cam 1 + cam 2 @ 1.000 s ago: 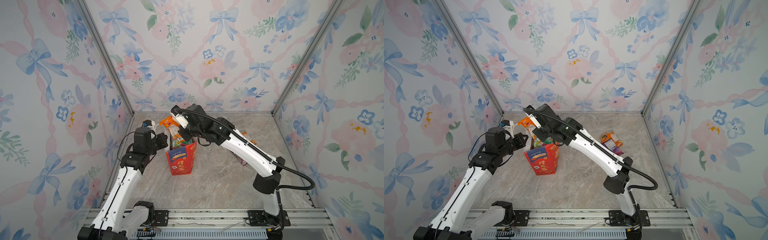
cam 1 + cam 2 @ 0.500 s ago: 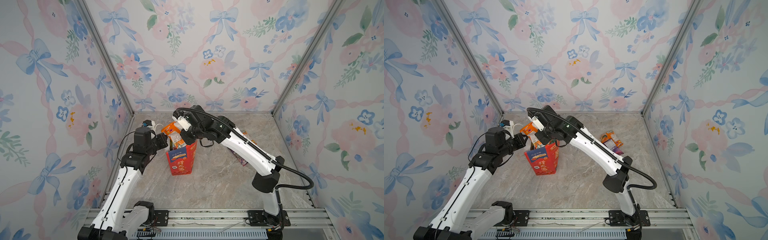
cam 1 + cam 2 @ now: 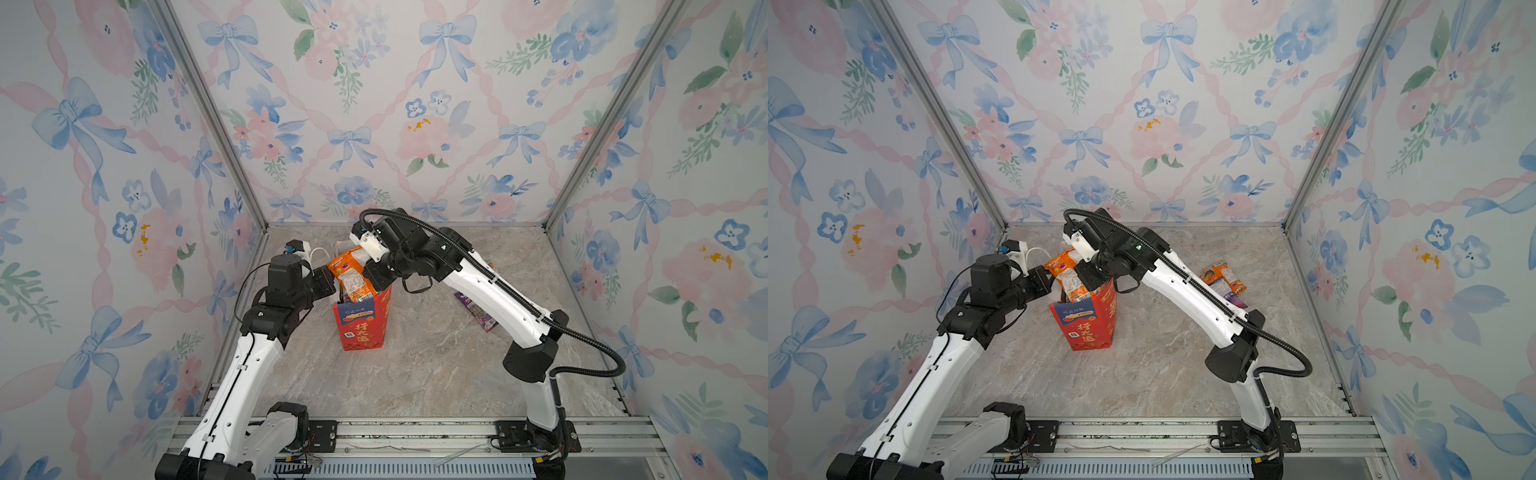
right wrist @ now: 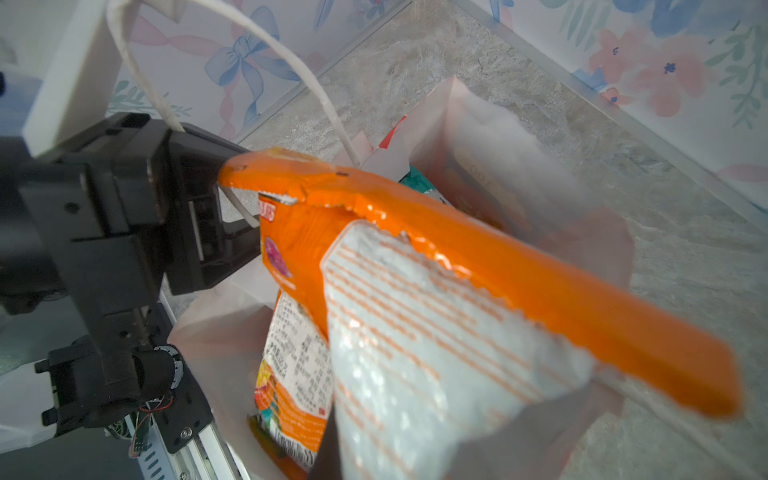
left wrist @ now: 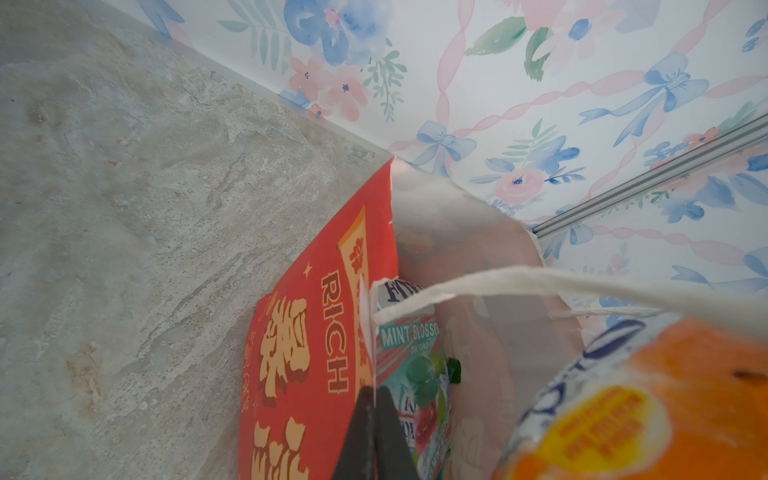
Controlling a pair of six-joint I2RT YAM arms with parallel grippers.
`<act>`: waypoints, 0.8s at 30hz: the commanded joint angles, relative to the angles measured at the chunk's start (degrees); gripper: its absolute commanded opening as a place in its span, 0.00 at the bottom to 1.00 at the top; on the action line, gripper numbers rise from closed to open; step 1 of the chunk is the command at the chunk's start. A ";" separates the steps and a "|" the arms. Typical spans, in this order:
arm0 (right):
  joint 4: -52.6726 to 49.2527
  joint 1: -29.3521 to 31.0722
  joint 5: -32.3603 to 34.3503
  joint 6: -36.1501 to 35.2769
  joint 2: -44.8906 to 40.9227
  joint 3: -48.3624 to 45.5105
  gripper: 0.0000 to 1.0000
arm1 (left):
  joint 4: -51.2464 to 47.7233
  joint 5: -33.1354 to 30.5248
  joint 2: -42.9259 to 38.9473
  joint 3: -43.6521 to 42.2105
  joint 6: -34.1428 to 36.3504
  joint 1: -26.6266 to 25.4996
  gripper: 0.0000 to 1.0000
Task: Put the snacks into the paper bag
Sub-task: 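Lower the orange bag into the paper bag and open the right gripper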
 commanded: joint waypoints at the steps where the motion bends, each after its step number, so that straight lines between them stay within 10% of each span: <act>1: -1.13 -0.27 -2.43 1.78 0.67 2.59 0.06 | 0.08 0.03 -0.08 0.26 -0.24 -0.23 0.00; 15: -2.67 -0.60 -4.00 2.69 3.43 5.01 0.11 | 0.07 -0.14 -0.52 -0.01 -0.24 -0.32 0.00; 24: -3.29 -0.78 -4.08 2.47 3.60 4.88 0.46 | 0.07 -0.23 -0.45 -0.01 -0.24 -0.27 0.00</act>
